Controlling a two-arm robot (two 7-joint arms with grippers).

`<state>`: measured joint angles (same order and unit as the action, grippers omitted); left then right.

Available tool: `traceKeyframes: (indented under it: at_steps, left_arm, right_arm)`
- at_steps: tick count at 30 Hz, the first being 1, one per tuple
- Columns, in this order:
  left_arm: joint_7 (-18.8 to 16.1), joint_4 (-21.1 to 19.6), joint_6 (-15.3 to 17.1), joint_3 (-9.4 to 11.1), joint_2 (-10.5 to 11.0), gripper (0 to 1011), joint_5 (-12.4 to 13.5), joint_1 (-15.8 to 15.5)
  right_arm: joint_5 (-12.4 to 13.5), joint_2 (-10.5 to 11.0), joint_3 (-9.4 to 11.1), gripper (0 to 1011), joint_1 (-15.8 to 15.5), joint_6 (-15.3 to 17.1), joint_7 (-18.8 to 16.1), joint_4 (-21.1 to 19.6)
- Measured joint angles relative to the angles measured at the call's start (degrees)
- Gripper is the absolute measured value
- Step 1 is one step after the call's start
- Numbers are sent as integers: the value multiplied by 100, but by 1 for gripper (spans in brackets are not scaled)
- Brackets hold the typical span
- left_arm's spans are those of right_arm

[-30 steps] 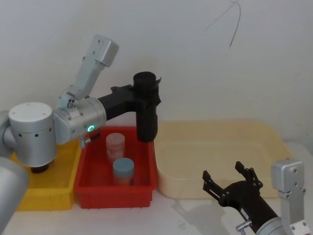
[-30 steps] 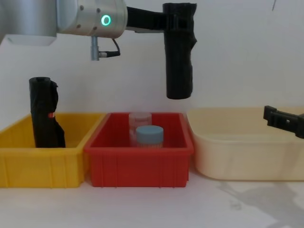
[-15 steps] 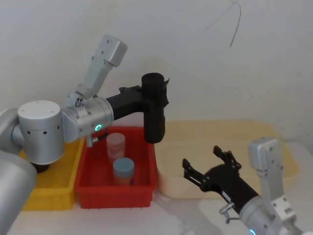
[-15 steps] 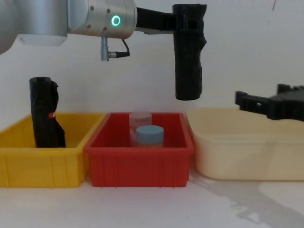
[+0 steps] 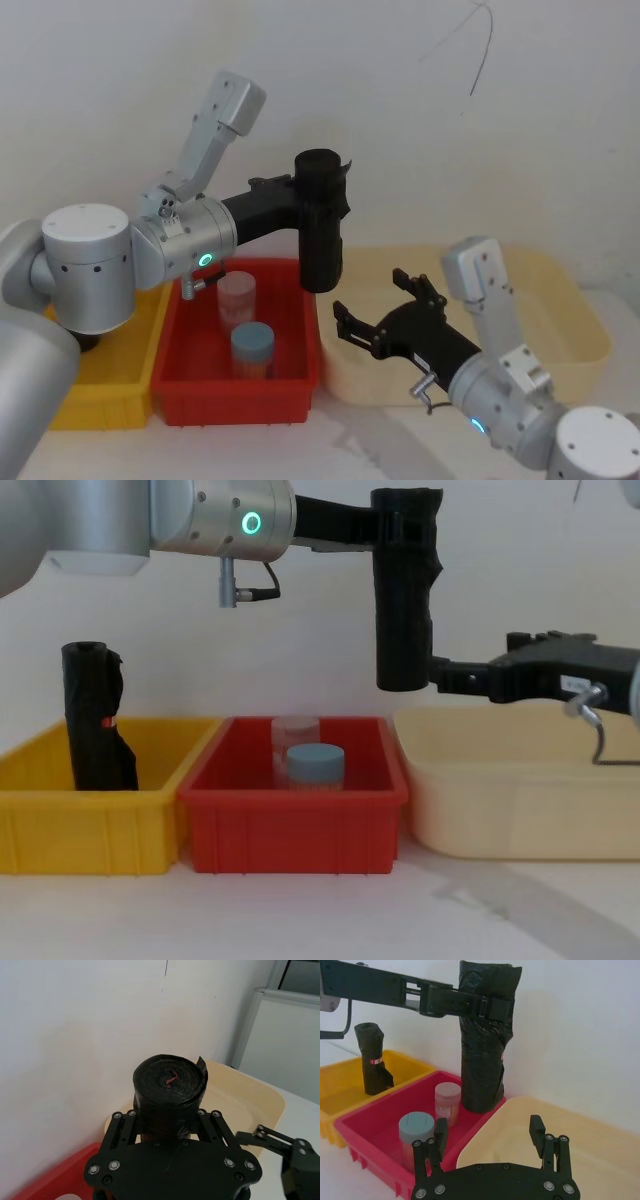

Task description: Pick up the garbage bag with the one hand and transfer it to the other hand.

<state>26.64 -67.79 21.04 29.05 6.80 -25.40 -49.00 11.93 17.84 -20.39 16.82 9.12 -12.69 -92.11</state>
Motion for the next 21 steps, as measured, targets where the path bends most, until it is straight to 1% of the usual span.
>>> traceKeyframes:
  at_steps: [1, 10, 21]
  left_arm:
    - [0, 2, -1, 1, -1, 456, -1, -1]
    - [6, 18, -3, 7, -8, 456, -6, -9]
    - [12, 26, -3, 13, -13, 456, -7, -14]
  right_arm:
    - [-30, -31, -26, 1001, 94, 24, -15, 71]
    - [-176, -173, -158, 1001, 493, 163, -104, 371]
    - [-352, -335, -250, 1001, 770, 272, -98, 601]
